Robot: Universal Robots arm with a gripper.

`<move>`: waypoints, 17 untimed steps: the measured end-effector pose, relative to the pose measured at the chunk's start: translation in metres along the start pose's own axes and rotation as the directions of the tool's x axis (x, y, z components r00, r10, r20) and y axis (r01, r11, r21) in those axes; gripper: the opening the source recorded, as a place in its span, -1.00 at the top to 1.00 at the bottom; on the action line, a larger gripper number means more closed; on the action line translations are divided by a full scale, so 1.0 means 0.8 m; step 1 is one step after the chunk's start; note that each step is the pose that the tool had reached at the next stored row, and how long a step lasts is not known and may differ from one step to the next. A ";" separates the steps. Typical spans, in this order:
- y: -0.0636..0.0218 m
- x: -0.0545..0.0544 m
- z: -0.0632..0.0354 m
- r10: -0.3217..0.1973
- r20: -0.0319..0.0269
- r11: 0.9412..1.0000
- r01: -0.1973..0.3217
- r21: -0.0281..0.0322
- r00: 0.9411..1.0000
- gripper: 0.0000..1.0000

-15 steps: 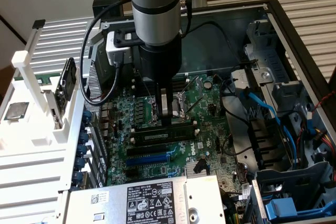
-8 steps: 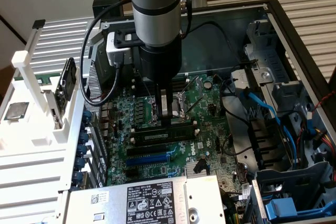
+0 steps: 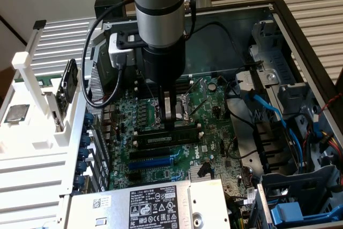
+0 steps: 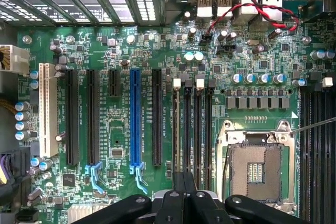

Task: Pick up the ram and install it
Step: 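Press down the ram until it locks into place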

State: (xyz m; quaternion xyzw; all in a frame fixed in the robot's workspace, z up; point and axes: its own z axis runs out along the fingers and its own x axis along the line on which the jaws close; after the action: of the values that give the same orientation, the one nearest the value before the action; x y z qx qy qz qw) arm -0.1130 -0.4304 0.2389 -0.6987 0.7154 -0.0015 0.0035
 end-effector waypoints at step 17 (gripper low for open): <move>-0.002 0.000 0.008 -0.001 0.000 1.000 0.001 0.000 1.000 0.79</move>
State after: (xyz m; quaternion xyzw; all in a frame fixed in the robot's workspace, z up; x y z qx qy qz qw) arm -0.1113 -0.4304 0.2323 -0.6989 0.7152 -0.0015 0.0034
